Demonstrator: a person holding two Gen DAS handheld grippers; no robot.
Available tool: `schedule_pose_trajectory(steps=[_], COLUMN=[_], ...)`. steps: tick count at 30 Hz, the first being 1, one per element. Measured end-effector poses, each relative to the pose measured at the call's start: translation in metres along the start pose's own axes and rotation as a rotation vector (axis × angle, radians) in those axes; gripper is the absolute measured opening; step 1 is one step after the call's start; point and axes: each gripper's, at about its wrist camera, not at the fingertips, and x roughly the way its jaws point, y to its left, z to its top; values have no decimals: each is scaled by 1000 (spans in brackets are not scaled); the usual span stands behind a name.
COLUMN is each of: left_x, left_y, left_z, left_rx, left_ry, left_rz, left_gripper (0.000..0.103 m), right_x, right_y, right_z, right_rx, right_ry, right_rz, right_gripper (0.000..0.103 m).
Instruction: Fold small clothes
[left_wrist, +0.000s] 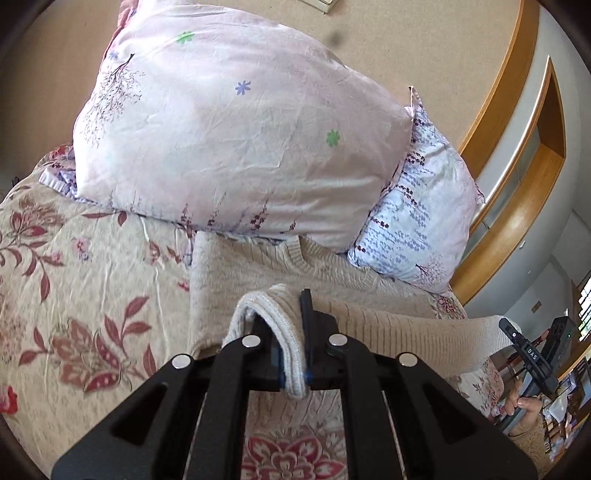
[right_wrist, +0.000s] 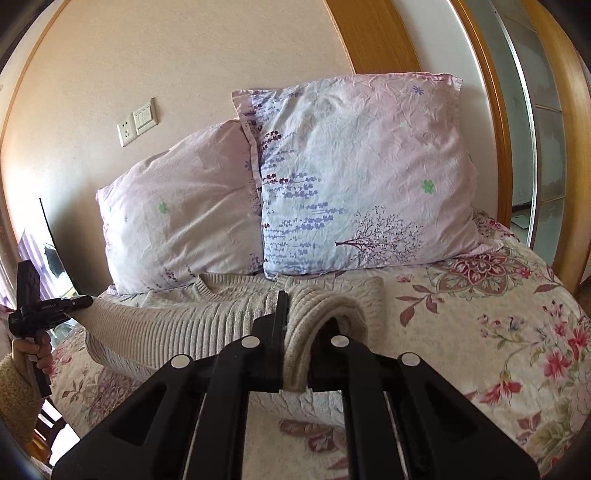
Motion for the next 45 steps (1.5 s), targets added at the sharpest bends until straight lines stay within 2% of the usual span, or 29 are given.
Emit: schedule_pose_trajectory(steps=[5,8,16,24,25,26,27,28,29,30,31,35,37,39,42,45], left_x=[38,66,136,166,168,170,171,170,168,163,158,131,118,107,96,94], left_y=[0,6,33,48,48,47,46,45,44,41,38,32,34,38,46,49], left_z=[35,45,38,32,32,33,34,35,36,38,42,49,45,37,22,9], left_rx=[-6,-35,-103,-179,-183,-187,-190,-191,-191,-186,-175,-121,-92,-70,-50,-28], left_ry=[-14,0,93,139,142,142,143,141,127,101,71,25,33,56,99,135], left_rz=[29,49,114,95,90,87,77,64,54,52,58,60,63,65,82,102], left_gripper=[6,6,6,7,8,9,14,28,36,54,64,66,60,52,48,47], right_x=[35,66,143,179,182,185,188,187,185,181,175,152,139,127,115,111], right_y=[-7,-15,-49,-72,-74,-76,-79,-82,-83,-83,-82,-80,-80,-86,-96,-97], right_z=[22,25,10,2,2,2,3,5,7,11,14,18,13,6,-11,-26], right_rx=[22,45,217,370,390,418,451,481,501,505,496,450,409,377,376,374], right_ry=[-8,28,198,279,283,289,288,274,247,214,188,158,175,199,247,295], right_rz=[-31,-58,-84,-77,-75,-68,-49,-34,-26,-28,-34,-45,-77,-104,-108,-99], right_gripper=[8,8,8,9,12,23,45,56,69,73,74,73,69,56,49,47])
